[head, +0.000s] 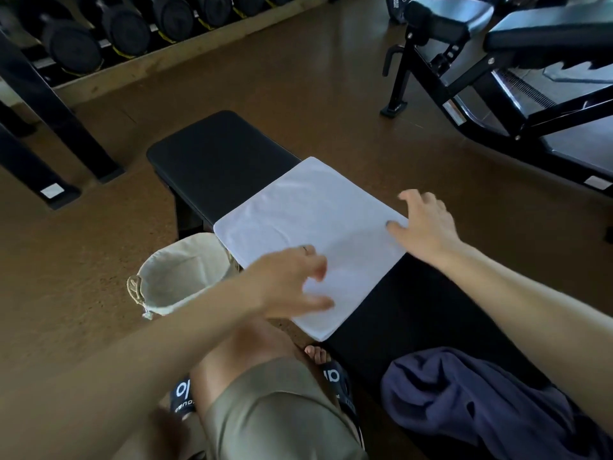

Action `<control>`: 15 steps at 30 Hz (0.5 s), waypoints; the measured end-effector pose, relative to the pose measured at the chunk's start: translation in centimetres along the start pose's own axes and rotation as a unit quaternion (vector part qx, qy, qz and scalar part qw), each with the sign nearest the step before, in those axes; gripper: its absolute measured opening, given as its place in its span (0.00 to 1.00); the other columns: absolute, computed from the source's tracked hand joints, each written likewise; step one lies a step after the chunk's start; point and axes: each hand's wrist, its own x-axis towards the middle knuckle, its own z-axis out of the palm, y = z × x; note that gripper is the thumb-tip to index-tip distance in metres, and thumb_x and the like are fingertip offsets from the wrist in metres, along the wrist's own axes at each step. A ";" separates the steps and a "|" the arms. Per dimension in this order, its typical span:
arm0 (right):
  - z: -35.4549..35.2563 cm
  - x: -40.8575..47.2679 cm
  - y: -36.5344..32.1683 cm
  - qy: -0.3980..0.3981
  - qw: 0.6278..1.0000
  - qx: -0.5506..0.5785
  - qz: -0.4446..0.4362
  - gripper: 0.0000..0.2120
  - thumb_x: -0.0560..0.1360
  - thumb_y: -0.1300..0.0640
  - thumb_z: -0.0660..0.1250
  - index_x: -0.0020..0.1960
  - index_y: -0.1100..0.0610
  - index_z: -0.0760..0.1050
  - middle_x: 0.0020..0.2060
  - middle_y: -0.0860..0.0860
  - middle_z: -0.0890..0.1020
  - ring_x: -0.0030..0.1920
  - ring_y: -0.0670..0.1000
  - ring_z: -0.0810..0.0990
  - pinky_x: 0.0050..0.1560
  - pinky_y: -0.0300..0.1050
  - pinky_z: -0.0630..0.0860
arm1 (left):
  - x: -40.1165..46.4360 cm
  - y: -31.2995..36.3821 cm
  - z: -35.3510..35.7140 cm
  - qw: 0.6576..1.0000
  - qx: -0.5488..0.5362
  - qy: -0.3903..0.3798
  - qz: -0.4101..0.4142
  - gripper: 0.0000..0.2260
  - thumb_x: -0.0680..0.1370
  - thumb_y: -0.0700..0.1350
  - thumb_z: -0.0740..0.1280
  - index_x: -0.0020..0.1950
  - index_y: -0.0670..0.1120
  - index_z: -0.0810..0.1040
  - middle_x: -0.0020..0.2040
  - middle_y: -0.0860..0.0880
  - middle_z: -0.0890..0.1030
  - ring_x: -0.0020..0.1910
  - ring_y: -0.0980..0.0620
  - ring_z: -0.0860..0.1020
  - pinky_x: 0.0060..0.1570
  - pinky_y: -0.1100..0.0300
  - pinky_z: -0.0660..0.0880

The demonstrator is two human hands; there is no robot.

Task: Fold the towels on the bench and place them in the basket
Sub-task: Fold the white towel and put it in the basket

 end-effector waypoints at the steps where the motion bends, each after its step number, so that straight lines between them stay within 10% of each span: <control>1: -0.1 0.8 0.7 -0.029 0.998 0.025 0.049 0.30 0.78 0.46 0.68 0.76 0.53 0.63 0.67 0.58 0.73 0.66 0.61 0.73 0.64 0.56 0.72 | -0.1 1.4 0.7 0.999 0.039 -0.027 0.005 0.18 0.74 0.66 0.67 0.53 0.54 0.72 0.53 0.56 0.71 0.49 0.52 0.73 0.49 0.53 0.74; 15: -1.2 2.5 2.7 -0.069 0.949 0.278 0.130 0.16 0.78 0.61 0.69 0.64 0.53 0.76 0.47 0.55 0.81 0.43 0.51 0.80 0.41 0.45 0.77 | -1.3 5.5 5.6 0.957 0.281 -0.072 0.024 0.16 0.79 0.47 0.68 0.63 0.41 0.73 0.60 0.43 0.70 0.56 0.44 0.71 0.39 0.52 0.63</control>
